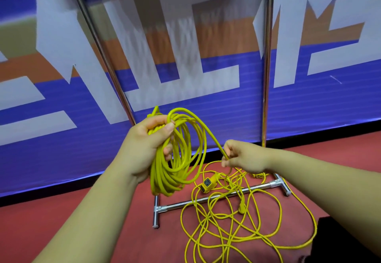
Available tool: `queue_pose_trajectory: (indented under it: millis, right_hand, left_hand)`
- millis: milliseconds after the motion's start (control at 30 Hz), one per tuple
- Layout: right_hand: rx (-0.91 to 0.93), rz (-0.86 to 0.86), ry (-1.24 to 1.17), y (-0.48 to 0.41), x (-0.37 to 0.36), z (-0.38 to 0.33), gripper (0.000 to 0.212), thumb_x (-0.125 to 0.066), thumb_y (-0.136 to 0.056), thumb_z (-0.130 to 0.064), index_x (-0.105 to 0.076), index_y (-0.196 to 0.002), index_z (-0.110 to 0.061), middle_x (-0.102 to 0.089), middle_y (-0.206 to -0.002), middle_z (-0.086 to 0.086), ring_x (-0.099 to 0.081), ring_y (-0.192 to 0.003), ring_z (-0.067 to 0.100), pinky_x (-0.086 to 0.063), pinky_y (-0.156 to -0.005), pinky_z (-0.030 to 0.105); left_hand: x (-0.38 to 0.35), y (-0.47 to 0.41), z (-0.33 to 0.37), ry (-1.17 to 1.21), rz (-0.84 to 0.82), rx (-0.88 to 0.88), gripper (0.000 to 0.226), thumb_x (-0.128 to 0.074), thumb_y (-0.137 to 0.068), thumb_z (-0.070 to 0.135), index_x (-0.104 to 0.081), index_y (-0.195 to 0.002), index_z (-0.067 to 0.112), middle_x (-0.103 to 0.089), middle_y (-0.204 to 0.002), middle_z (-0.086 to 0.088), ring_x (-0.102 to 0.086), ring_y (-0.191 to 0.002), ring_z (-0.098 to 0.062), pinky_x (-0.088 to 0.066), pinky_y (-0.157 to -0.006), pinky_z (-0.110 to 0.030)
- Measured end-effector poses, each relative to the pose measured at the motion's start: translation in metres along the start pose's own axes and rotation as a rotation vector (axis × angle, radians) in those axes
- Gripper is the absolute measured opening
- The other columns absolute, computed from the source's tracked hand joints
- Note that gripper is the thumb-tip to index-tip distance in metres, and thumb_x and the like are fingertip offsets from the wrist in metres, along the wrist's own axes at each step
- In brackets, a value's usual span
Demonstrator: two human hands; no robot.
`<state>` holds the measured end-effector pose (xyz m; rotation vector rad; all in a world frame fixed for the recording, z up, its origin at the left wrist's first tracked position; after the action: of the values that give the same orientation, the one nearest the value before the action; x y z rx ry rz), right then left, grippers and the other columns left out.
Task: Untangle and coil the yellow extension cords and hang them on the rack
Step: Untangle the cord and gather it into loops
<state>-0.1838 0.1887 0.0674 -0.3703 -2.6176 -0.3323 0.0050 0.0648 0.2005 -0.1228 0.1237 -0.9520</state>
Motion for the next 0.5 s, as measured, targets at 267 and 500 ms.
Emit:
queue_pose_trajectory:
  millis: [267, 500]
  right_hand:
    - [0.001, 0.336, -0.166, -0.007, 0.029, -0.013, 0.027, -0.064, -0.09, 0.005, -0.046, -0.081, -0.014, -0.072, -0.082, 0.019, -0.067, -0.063, 0.015, -0.05, -0.063, 0.028]
    - [0.211, 0.614, -0.759, 0.023, 0.063, -0.105, 0.017, -0.063, -0.093, -0.005, -0.05, -0.091, -0.016, -0.075, -0.09, 0.011, -0.059, -0.059, 0.012, -0.051, -0.056, 0.021]
  left_hand:
    - [0.038, 0.001, -0.012, -0.027, 0.087, 0.018, 0.004, -0.06, -0.095, 0.009, -0.063, -0.097, 0.007, -0.05, -0.067, -0.008, -0.043, -0.043, -0.015, -0.042, -0.042, -0.027]
    - [0.063, 0.003, -0.047, -0.204, 0.103, 0.144, 0.008, -0.067, -0.094, 0.007, -0.066, -0.1, 0.003, -0.053, -0.059, -0.009, -0.045, -0.044, -0.02, -0.044, -0.046, -0.029]
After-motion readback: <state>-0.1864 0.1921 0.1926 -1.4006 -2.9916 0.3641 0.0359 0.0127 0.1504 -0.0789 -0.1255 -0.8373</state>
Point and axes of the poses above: each hand's wrist, its own y-axis away from the middle knuckle, its own x-axis out of the back of the hand, z = x × y, the point moved 6 cm from there along -y, towards the middle knuckle
